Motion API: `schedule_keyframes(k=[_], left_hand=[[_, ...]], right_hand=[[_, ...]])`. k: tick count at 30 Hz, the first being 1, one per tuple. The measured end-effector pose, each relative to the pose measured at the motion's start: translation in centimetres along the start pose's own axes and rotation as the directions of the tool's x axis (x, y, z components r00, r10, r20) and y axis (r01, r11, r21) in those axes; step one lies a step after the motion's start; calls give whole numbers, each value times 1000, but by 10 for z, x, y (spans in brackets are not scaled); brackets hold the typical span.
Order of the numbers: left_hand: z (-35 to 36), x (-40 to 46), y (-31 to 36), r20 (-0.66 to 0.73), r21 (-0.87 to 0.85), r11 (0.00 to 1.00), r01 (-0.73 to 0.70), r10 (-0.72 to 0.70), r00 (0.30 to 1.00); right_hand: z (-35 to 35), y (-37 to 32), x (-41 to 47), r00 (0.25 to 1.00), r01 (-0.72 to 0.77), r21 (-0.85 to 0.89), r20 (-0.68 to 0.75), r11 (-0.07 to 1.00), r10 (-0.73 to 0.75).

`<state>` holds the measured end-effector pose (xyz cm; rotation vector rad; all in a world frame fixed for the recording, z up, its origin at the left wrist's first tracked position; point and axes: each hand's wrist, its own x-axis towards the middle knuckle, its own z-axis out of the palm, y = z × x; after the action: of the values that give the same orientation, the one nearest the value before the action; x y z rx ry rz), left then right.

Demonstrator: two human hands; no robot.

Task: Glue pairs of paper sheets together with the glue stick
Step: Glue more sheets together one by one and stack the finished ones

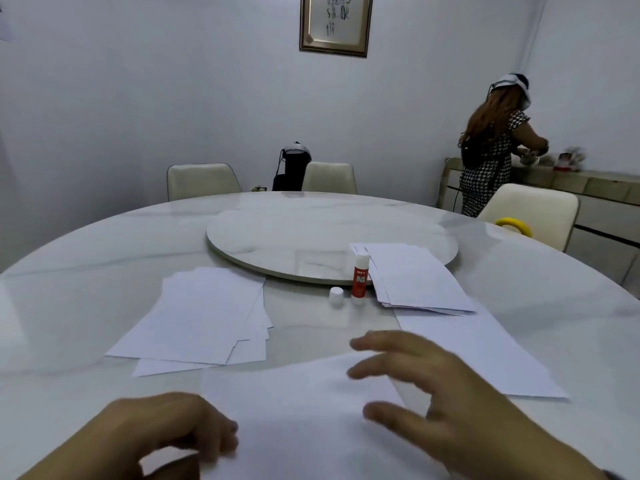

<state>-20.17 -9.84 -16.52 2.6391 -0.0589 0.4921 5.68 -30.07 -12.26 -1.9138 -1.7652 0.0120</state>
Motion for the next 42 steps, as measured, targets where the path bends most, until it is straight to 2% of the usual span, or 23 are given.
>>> schedule_keyframes(k=[1,2,3,5,7,9,11,13,14,16,18,22,31,36,39,41,42], left_hand=[[2,6,1,40,-70,995,-68,70,997],[-3,13,-7,36,-63,991,-116,118,992],[-8,25,-7,-117,1,997,-79,79,990],[-10,21,-14,-134,112,986,-122,136,982],[-13,28,-23,-90,124,990,-63,75,993],[-15,32,-36,-96,45,998,53,-48,994],[-17,33,-45,-91,38,987,156,-152,984],[-20,36,-45,-102,8,981,195,-193,976],[-20,37,-45,-104,-12,978,206,-206,973],[-20,35,-46,-99,-22,967,252,-253,962],[-17,31,-49,-131,-7,973,230,-229,965],[-17,27,-47,-149,-30,977,209,-211,966],[-16,29,-46,-119,-146,960,237,-255,960],[-27,24,-54,-61,-286,906,312,-342,938],[-48,39,-37,-167,-399,882,251,-339,926],[-44,67,-12,-285,-336,913,232,-333,899],[-35,85,3,-314,-246,931,268,-338,887]], right_hand=[[4,2,-2,996,8,-4,87,1000,-7],[7,3,-3,988,6,-7,153,1000,-5],[10,4,-4,981,-9,-15,196,1000,12],[13,8,-3,970,-78,1,233,997,75],[11,11,1,959,-117,10,263,993,110],[6,17,13,946,-178,68,287,982,152],[-1,30,35,952,-298,177,133,938,277],[-5,51,61,885,-417,247,-108,874,453],[-6,60,75,838,-462,286,-170,839,519],[-4,74,100,767,-515,414,-168,751,619],[1,86,120,735,-527,486,-152,697,661],[15,102,144,728,-570,399,-158,718,667],[27,102,152,745,-533,343,-242,773,621],[-7,81,131,675,-405,460,-433,790,597],[-36,70,98,756,-340,452,-389,824,526],[-43,63,74,810,-365,383,-319,848,493],[-42,60,64,803,-367,382,-331,848,496]])
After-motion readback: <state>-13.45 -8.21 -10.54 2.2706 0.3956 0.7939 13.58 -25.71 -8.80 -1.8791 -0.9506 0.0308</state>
